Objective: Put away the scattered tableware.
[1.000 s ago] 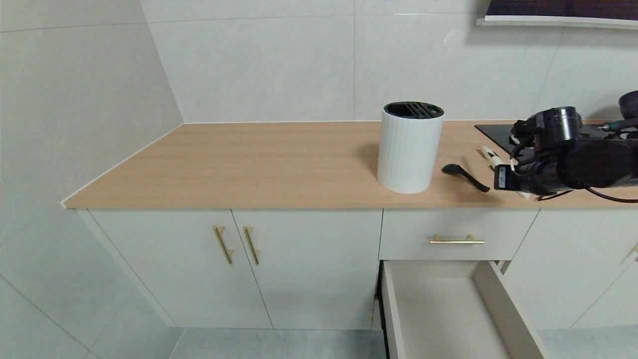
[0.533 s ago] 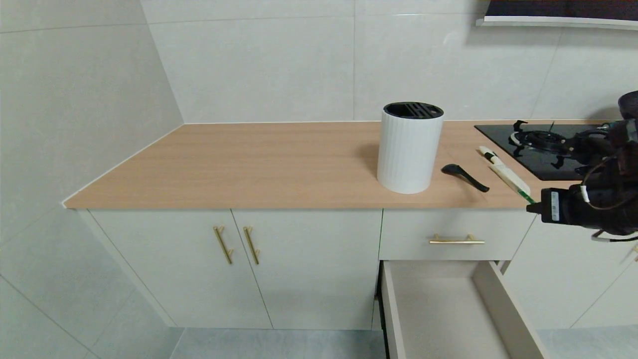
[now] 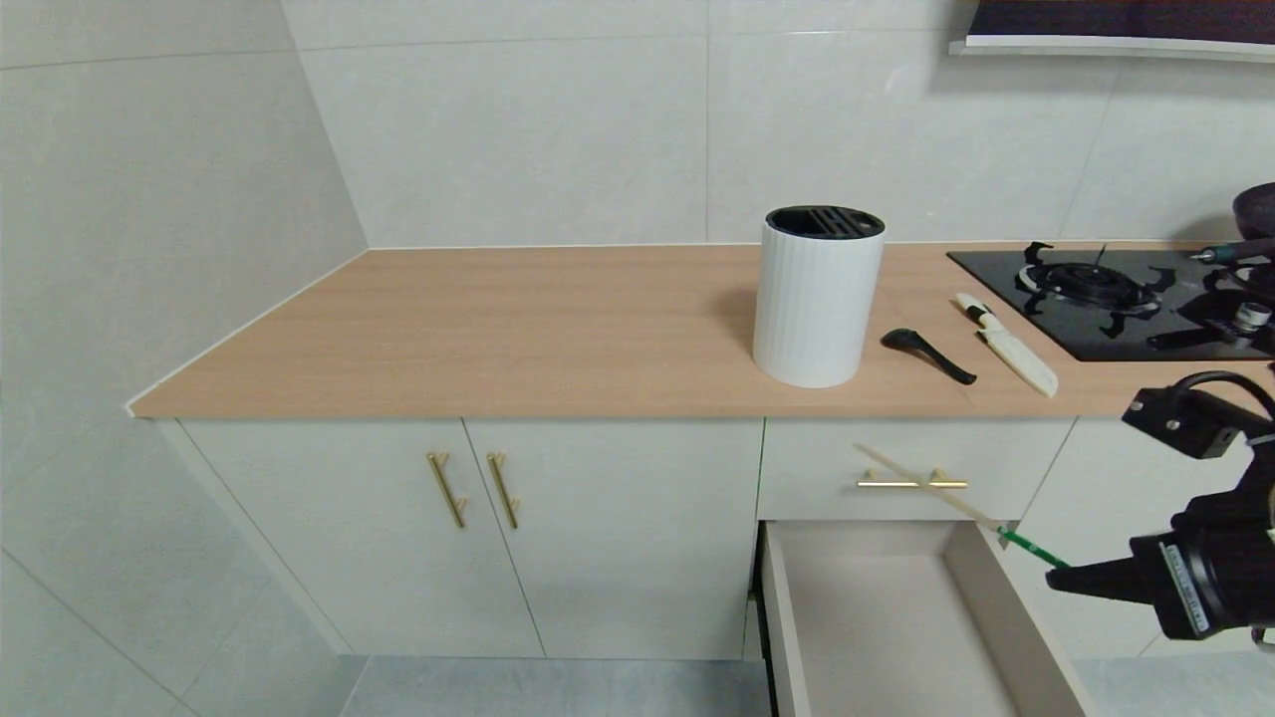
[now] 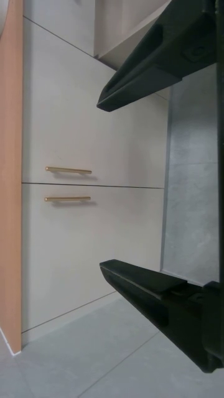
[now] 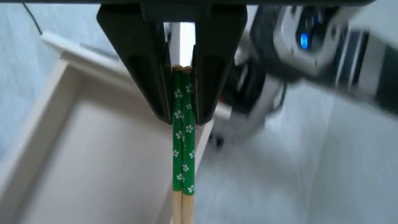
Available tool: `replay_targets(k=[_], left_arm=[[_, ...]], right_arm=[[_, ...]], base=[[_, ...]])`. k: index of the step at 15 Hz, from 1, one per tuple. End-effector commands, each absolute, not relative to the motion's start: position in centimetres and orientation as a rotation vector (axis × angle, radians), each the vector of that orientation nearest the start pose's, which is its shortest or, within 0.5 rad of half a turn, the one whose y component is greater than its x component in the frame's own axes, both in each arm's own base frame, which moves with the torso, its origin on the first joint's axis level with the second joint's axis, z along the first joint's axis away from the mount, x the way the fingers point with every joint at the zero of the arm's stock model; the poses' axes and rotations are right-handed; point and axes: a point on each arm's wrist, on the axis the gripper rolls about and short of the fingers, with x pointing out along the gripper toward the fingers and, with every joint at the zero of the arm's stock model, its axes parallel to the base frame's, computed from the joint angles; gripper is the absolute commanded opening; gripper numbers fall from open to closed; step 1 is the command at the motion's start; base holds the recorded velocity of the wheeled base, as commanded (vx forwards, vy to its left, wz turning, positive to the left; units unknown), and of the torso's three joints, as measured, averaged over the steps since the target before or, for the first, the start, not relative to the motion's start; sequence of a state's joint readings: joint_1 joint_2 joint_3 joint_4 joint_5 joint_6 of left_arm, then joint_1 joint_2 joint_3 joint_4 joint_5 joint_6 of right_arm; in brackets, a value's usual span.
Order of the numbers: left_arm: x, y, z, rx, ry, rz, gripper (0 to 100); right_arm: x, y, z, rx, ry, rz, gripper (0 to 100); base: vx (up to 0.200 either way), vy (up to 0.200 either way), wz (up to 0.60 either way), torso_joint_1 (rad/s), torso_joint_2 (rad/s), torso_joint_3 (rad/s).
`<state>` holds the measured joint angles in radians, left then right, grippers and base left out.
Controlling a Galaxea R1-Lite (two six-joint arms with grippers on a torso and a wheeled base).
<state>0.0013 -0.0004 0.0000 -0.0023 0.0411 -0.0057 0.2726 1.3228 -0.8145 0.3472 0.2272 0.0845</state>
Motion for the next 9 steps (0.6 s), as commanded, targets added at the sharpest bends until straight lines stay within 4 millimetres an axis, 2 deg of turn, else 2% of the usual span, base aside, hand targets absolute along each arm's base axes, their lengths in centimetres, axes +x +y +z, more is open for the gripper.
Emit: replay_targets(k=[1, 3, 6, 9], left_arm=[[-2.3, 0.1, 7.6, -0.006, -0.003, 0.043, 100], [-2.3, 0.1, 7.6, -0.006, -0.003, 0.043, 100], [-2.3, 0.1, 7.6, -0.006, -0.003, 0.043, 100], [-2.3, 0.1, 7.6, -0.006, -0.003, 0.043, 100]], right_arm=[[19.5, 7.4, 15.6, 0.002, 1.105, 0.448, 0], [21.2, 7.7, 13.1, -0.038, 1.206, 0.362, 0], [22.9, 8.0, 10.6, -0.040, 1.304, 0.272, 0], [24.9, 8.5, 8.8, 0.014, 1.279, 0.215, 0]], base=[[0.000, 0.000, 0.00, 0.000, 0.00, 0.000], [0.000, 0.000, 0.00, 0.000, 0.00, 0.000], [0.000, 0.000, 0.00, 0.000, 0.00, 0.000], [0.000, 0.000, 0.00, 0.000, 0.00, 0.000]])
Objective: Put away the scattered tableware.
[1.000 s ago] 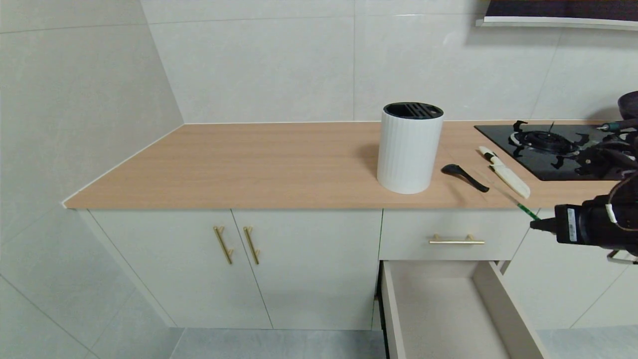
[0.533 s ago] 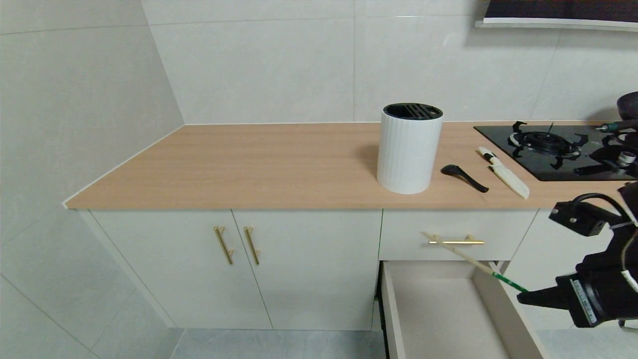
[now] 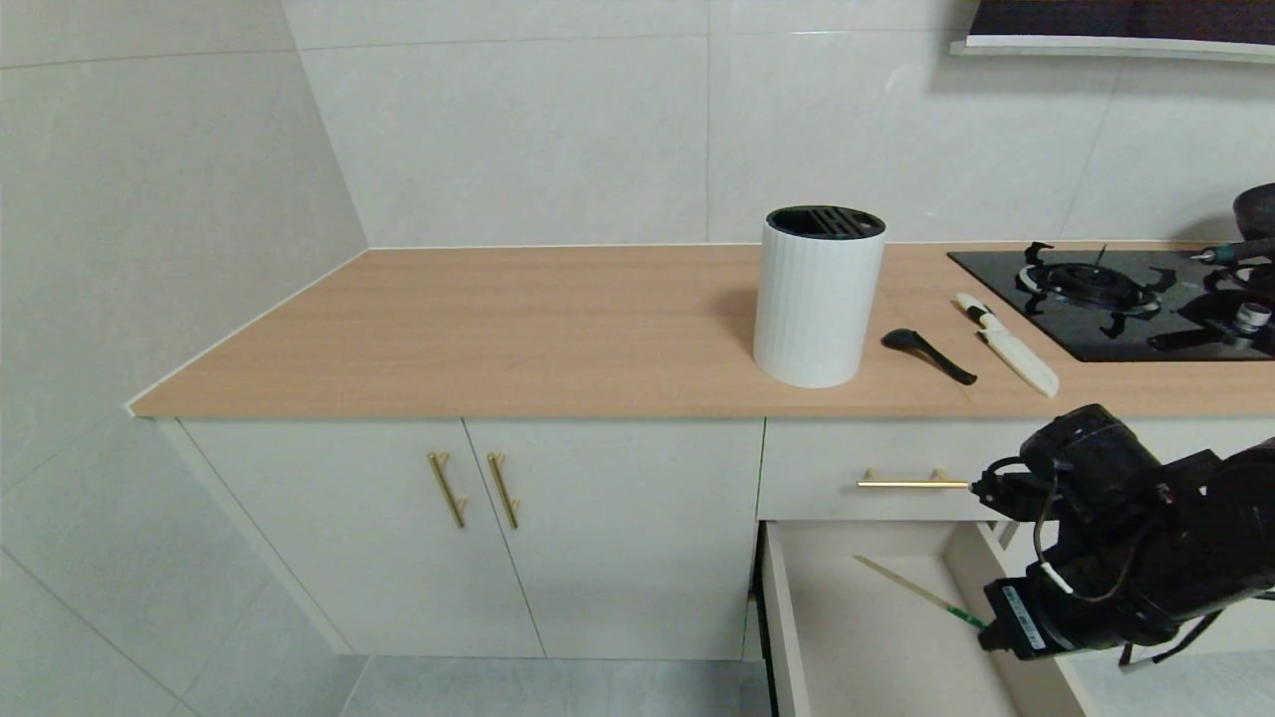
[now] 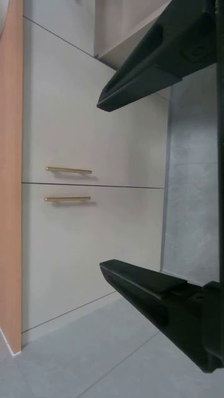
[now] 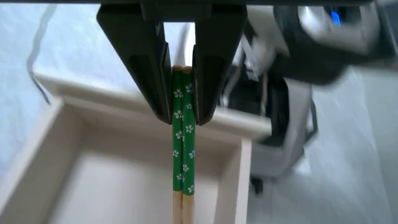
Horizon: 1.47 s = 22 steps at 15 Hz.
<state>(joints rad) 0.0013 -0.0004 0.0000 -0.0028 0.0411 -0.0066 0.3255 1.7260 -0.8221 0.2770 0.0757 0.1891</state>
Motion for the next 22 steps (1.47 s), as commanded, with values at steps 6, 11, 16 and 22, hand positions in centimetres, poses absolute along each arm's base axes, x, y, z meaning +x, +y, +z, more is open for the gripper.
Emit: replay_targets(k=[6, 11, 16, 22], left_arm=[[-2.3, 0.1, 7.6, -0.006, -0.003, 0.043, 100], [-2.3, 0.1, 7.6, -0.006, -0.003, 0.043, 100], [-2.3, 0.1, 7.6, -0.008, -0.003, 0.043, 100], [-2.3, 0.1, 7.6, -0.006, -0.003, 0.043, 100]], right_arm=[[26.4, 9.1, 6.7, 0.036, 1.256, 0.149, 0], [26.5, 9.2, 6.7, 0.062, 1.211, 0.143, 0], [26.2, 9.5, 6.3, 0.045, 1.170, 0.138, 0], [26.2, 9.6, 5.9, 0.021, 1.147, 0.113, 0]], base=[[0.000, 0.000, 0.00, 0.000, 0.00, 0.000], [0.000, 0.000, 0.00, -0.074, 0.18, 0.097], [0.000, 0.000, 0.00, -0.190, 0.47, 0.277], [0.000, 0.000, 0.00, -0.175, 0.47, 0.299]])
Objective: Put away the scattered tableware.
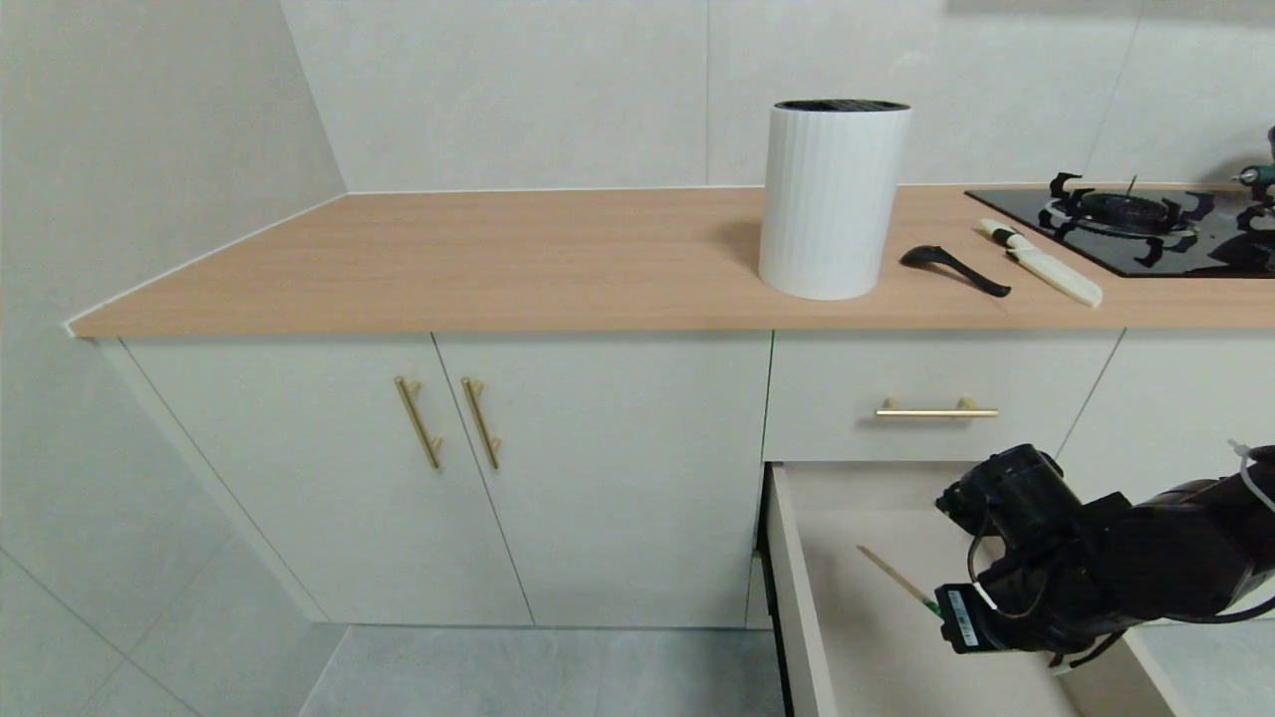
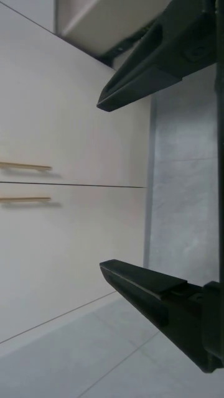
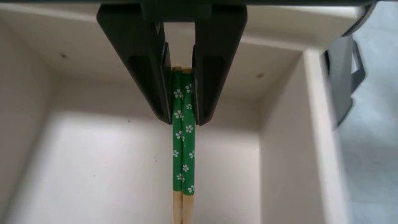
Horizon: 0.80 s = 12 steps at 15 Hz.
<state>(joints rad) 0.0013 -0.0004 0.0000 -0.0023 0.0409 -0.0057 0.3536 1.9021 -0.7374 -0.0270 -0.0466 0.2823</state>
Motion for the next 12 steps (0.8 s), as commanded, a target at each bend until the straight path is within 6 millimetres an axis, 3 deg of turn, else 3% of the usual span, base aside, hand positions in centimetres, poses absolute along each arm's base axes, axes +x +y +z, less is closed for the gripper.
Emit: replay_targets(k=[1, 8, 12], left_arm=[[-2.3, 0.1, 7.6, -0.006, -0.003, 0.043, 100], [-2.3, 0.1, 7.6, -0.006, -0.003, 0.043, 100], [-2.3, 0.1, 7.6, -0.008, -0.003, 0.043, 100]], right_arm=[[26.2, 9.6, 5.9, 0.020, 1.148, 0.113, 0], [26.3, 9.6, 6.0, 0.027, 1.121, 0.114, 0], [27.2, 9.8, 6.6, 0.035, 0.990, 0.098, 0]], base=[[0.000, 0.000, 0.00, -0.149, 0.46, 0.310], [0.000, 0.000, 0.00, -0.113, 0.42, 0.311], [0.000, 0.000, 0.00, -0.024, 0.08, 0.052]])
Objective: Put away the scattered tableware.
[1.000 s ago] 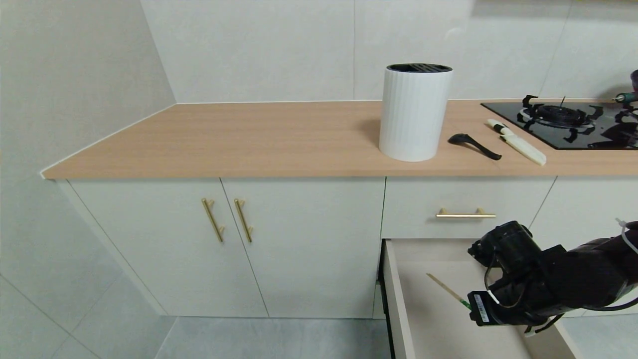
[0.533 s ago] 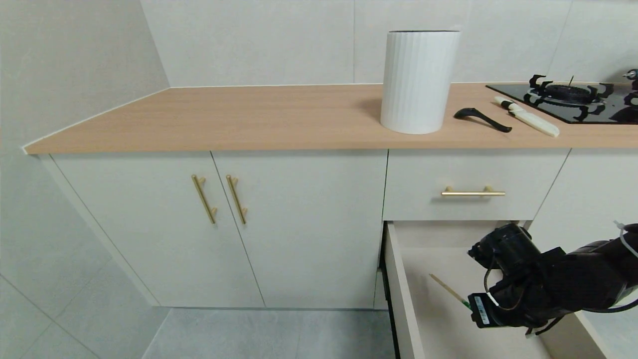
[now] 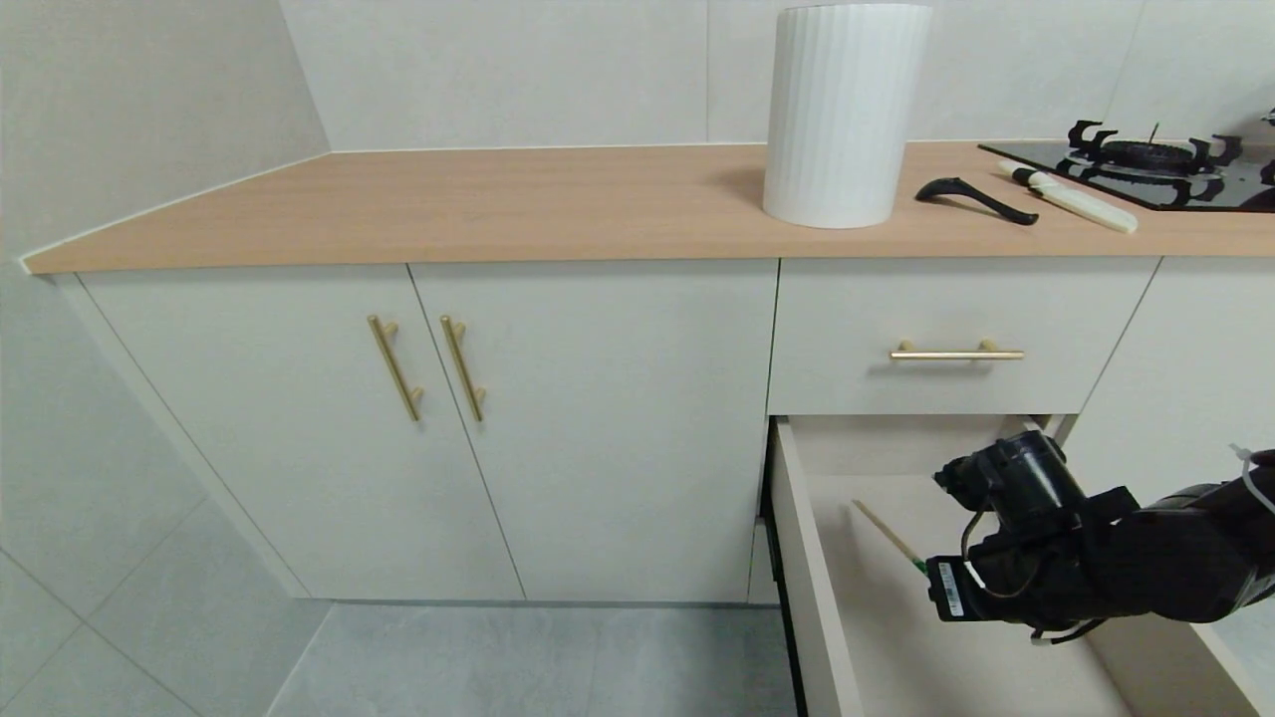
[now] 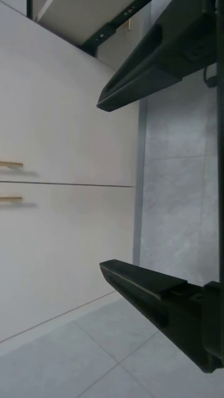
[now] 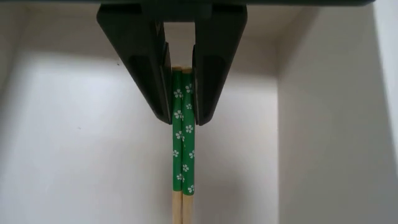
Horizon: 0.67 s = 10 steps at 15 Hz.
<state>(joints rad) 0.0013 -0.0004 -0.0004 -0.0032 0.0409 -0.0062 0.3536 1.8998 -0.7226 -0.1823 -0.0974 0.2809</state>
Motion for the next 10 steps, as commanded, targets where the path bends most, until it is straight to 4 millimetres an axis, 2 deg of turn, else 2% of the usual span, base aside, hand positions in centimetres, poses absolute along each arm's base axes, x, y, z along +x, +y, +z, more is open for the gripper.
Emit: replay_targets(k=[1, 3, 8, 10], left_arm=[[-2.3, 0.1, 7.6, -0.008, -0.003, 0.043, 100], [-2.3, 0.1, 7.6, -0.006, -0.003, 0.043, 100], [-2.3, 0.1, 7.6, -0.008, -0.003, 0.043, 100], [-2.3, 0.1, 7.6, -0.006, -0.003, 0.043, 100]], right_arm=[[27.9, 10.1, 6.7, 0.039, 0.929, 0.088, 0], [29.4, 10.6, 6.4, 0.056, 0.851, 0.099, 0], [31.1, 11.1, 0.8, 0.010, 0.939, 0.057, 0], [31.3, 11.2, -0.7, -0.001, 0.955, 0.046, 0]], base=[[0.000, 0.000, 0.00, 0.000, 0.00, 0.000], [0.000, 0.000, 0.00, 0.000, 0.00, 0.000], [0.000, 0.000, 0.00, 0.000, 0.00, 0.000], [0.000, 0.000, 0.00, 0.000, 0.00, 0.000]])
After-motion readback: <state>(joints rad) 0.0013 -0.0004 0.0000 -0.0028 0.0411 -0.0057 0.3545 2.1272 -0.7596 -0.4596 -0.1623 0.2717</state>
